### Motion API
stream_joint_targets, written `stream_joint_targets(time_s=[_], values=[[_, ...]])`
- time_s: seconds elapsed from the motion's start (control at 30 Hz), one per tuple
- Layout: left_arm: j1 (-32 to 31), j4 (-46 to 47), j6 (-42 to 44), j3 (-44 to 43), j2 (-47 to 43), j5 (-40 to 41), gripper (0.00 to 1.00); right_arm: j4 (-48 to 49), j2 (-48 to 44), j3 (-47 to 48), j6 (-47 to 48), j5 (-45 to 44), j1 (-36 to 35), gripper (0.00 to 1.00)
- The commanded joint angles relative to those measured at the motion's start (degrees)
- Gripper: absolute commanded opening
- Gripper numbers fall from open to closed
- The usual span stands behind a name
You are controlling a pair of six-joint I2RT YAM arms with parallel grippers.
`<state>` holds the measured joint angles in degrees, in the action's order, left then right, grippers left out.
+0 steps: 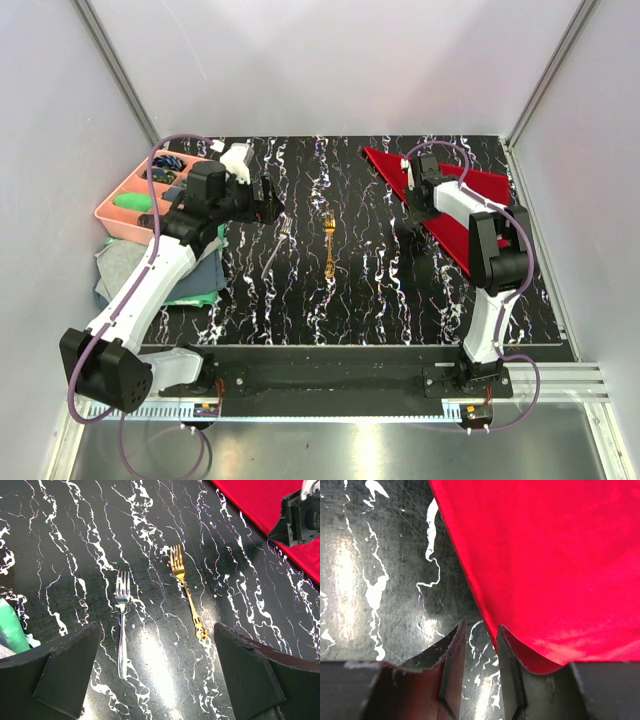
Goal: Fold the napkin, place the utensils inside, and roll it up
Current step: Fold the napkin
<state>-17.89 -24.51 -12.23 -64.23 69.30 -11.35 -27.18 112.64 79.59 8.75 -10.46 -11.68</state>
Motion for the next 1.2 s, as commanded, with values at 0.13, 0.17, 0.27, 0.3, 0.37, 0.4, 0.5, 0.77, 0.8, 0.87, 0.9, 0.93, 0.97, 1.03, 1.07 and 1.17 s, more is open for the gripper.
stream_joint_targets(time_s=[0.13, 0.17, 0.27, 0.3, 0.37, 0.4, 0.5, 0.77, 0.8, 0.87, 0.9, 0.93, 0.97, 1.03, 1.07, 1.17], values=[[0.31, 1.49, 0.01, -0.11, -1.18, -0.42, 0.99, 2.39, 2.58, 3.99, 2.67, -1.05, -0.62, 0.37], [0.31, 1.49, 0.01, -0.20, -1.10, -0.60, 0.99, 2.31, 2.76, 4.17, 2.85, -1.06, -0.62, 0.36], [0.31, 1.49, -0.16, -0.20, -1.01, -0.77, 0.99, 2.39, 3.55, 4.69, 3.55, -1.06, -0.62, 0.31], [0.31, 1.49, -0.08, -0.20, -0.92, -0.86, 0.99, 2.31, 3.81, 4.87, 3.81, -0.97, -0.54, 0.31], [0.31, 1.49, -0.08, -0.20, -0.92, -0.86, 0.99, 2.31, 4.17, 4.96, 4.51, -0.35, -0.71, 0.30], [0.31, 1.49, -0.25, -0.20, -0.83, -0.86, 0.99, 2.31, 4.34, 5.05, 4.69, -0.35, -0.71, 0.29], [0.31, 1.49, -0.34, -0.20, -0.83, -1.21, 0.99, 2.39, 5.04, 5.31, 5.39, -0.88, -0.62, 0.29], [0.31, 1.57, -0.69, -0.29, -0.65, -1.92, 0.99, 2.39, 6.10, 5.40, 6.10, -0.97, -0.80, 0.29], [0.31, 1.57, -0.69, -0.29, -0.65, -1.92, 0.99, 2.31, 6.19, 5.31, 6.10, -1.05, -0.71, 0.29], [0.31, 1.49, -0.78, -0.29, -0.74, -1.92, 0.99, 2.31, 6.45, 4.87, 6.54, -1.67, -0.88, 0.25], [0.31, 1.49, -0.69, -0.29, -0.74, -1.92, 0.99, 2.22, 6.54, 4.70, 6.80, -1.76, -0.80, 0.24], [0.31, 1.49, -0.78, -0.29, -0.83, -2.00, 0.99, 2.04, 6.71, 4.52, 7.06, -2.19, -0.80, 0.22], [0.31, 1.49, -0.78, -0.29, -0.74, -1.92, 0.99, 1.78, 6.98, 4.26, 7.50, -2.46, -0.80, 0.20], [0.31, 1.49, -0.95, -0.37, -0.83, -2.27, 0.99, 1.52, 7.24, 3.82, 8.03, -3.25, -0.89, 0.18], [0.31, 1.49, -0.95, -0.37, -0.74, -2.18, 0.99, 1.52, 7.50, 3.38, 8.64, -3.51, -0.97, 0.17], [0.31, 1.57, -1.04, -0.37, -0.74, -2.53, 0.99, 1.34, 7.94, 2.68, 9.96, -4.39, -1.24, 0.15]])
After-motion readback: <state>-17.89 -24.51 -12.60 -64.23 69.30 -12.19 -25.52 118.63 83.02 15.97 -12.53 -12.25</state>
